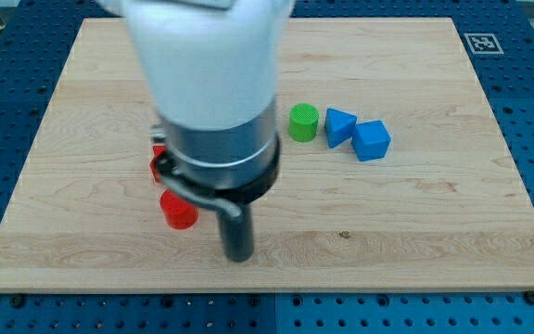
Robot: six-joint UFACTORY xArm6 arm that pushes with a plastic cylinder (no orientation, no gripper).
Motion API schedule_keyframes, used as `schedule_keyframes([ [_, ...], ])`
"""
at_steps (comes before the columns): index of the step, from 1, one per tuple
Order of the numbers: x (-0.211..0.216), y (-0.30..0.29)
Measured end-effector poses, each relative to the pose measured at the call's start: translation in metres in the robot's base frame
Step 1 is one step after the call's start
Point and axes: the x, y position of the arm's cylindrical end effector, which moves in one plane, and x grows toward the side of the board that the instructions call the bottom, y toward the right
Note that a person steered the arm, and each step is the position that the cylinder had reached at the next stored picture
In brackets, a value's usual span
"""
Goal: Push the red circle a bit left
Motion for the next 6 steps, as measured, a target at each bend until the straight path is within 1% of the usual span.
schedule_keyframes([
  [1, -0.027, 0.014],
  [2, -0.029, 0.011],
  [3, -0.048, -0.008],
  [6, -0.069, -0.03],
])
